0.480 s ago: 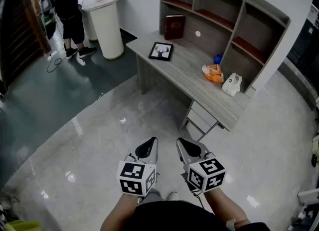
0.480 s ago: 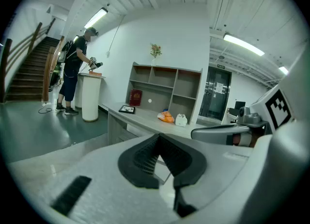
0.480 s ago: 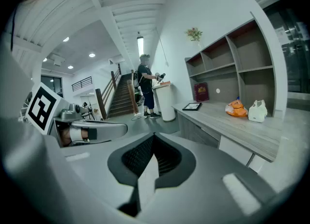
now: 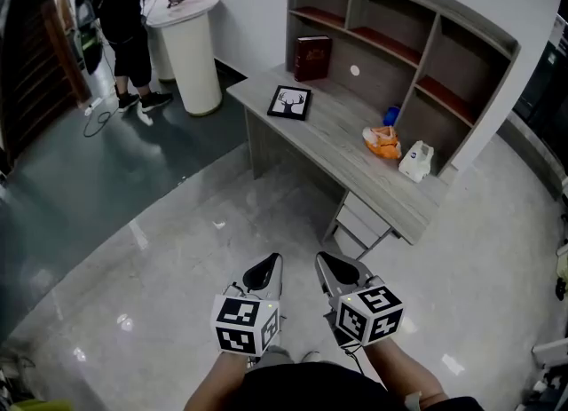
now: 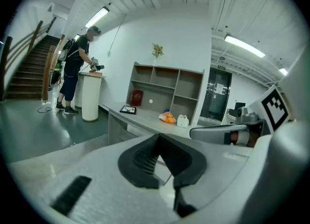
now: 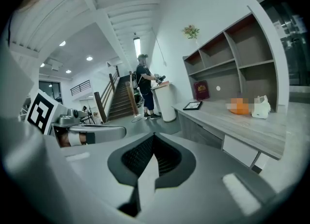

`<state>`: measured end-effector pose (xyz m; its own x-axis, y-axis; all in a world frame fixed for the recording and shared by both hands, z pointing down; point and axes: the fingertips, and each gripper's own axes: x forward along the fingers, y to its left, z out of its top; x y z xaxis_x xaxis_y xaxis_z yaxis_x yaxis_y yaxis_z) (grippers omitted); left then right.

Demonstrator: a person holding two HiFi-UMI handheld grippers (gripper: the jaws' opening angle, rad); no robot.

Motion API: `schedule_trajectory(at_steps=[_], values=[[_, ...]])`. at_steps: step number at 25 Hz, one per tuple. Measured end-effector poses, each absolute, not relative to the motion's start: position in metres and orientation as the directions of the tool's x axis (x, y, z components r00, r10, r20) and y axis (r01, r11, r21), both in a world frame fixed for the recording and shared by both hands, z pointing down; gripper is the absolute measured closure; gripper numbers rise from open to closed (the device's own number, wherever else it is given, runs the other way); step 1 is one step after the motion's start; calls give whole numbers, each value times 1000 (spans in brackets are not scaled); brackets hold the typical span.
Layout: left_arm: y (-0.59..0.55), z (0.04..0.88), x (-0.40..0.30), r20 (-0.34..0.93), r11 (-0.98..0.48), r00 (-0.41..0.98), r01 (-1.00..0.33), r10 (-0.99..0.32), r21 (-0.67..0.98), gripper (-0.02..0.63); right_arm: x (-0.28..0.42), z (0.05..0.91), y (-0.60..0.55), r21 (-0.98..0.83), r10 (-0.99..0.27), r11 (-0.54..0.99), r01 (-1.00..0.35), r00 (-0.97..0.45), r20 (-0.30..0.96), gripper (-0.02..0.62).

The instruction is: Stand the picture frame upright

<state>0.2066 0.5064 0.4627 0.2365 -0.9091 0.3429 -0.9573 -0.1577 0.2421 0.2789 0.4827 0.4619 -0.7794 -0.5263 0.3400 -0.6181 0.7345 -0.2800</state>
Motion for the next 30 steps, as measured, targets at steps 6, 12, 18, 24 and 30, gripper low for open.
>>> schedule_trajectory(at_steps=[6, 12, 18, 24, 30], values=[[503, 462, 186, 352, -174, 244, -960, -904, 217, 608, 257, 462, 476, -275, -533, 731, -625, -774, 341, 596], [498, 459, 166, 343, -211, 265, -959, -901, 188, 607, 230, 464, 471, -249, -548, 732, -635, -765, 339, 597], [498, 463, 146, 353, -241, 285, -957, -891, 163, 607, 205, 465, 470, -243, -566, 719, -651, -752, 338, 597], [493, 475, 132, 372, -233, 288, -955, -883, 186, 607, 195, 477, 465, -248, -563, 707, -662, -740, 369, 597], [470, 480, 118, 387, -212, 275, -957, -880, 199, 608, 187, 481, 435, -252, -570, 695, -673, -730, 378, 597]])
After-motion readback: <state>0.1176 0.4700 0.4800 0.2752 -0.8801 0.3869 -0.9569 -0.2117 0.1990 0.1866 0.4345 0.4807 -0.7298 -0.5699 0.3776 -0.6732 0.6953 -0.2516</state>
